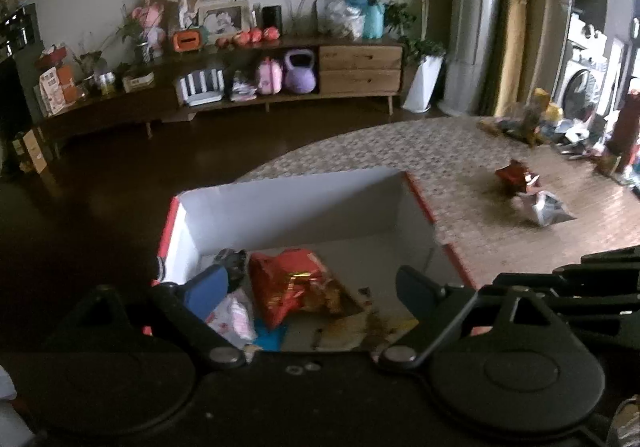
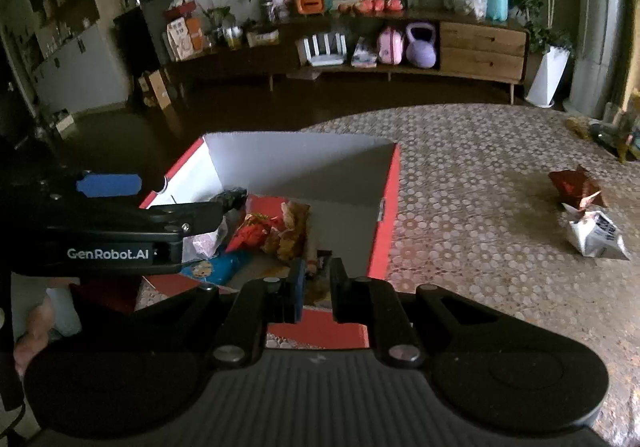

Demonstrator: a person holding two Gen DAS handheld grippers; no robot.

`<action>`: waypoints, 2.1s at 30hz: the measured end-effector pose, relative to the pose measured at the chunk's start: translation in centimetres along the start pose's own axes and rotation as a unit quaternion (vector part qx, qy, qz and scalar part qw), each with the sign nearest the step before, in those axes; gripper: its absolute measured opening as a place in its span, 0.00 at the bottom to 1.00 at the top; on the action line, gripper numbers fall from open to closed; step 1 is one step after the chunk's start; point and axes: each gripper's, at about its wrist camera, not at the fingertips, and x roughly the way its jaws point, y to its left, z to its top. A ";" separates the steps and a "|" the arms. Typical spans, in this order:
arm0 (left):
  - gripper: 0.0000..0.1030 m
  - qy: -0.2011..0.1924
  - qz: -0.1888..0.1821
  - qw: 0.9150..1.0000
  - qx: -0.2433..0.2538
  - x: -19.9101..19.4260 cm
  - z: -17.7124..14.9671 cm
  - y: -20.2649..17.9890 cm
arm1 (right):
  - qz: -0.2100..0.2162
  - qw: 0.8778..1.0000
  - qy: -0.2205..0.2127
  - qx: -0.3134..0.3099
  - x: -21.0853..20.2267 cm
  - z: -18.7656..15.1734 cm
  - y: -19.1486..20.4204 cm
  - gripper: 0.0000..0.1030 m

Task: Organize snacks
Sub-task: 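Move both grippers back to the last two bags on the table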

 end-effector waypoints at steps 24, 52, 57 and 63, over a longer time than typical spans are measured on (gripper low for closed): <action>0.93 -0.058 -0.085 0.994 0.022 -2.9 -0.9 -11.4 | -0.047 0.995 -0.077 0.049 -10.5 -5.9 -10.0 0.67; 1.00 -0.042 -0.146 0.984 0.090 8.3 6.5 -26.9 | -0.120 0.989 -0.056 0.067 -6.4 -5.2 -28.3 0.85; 1.00 -0.018 -0.157 0.982 0.102 12.2 8.0 -28.4 | -0.123 0.990 -0.043 0.056 -4.0 -4.5 -30.8 0.85; 1.00 0.006 -0.158 0.980 0.119 17.3 9.5 -30.3 | -0.121 0.992 -0.017 0.028 0.0 -3.4 -33.1 0.85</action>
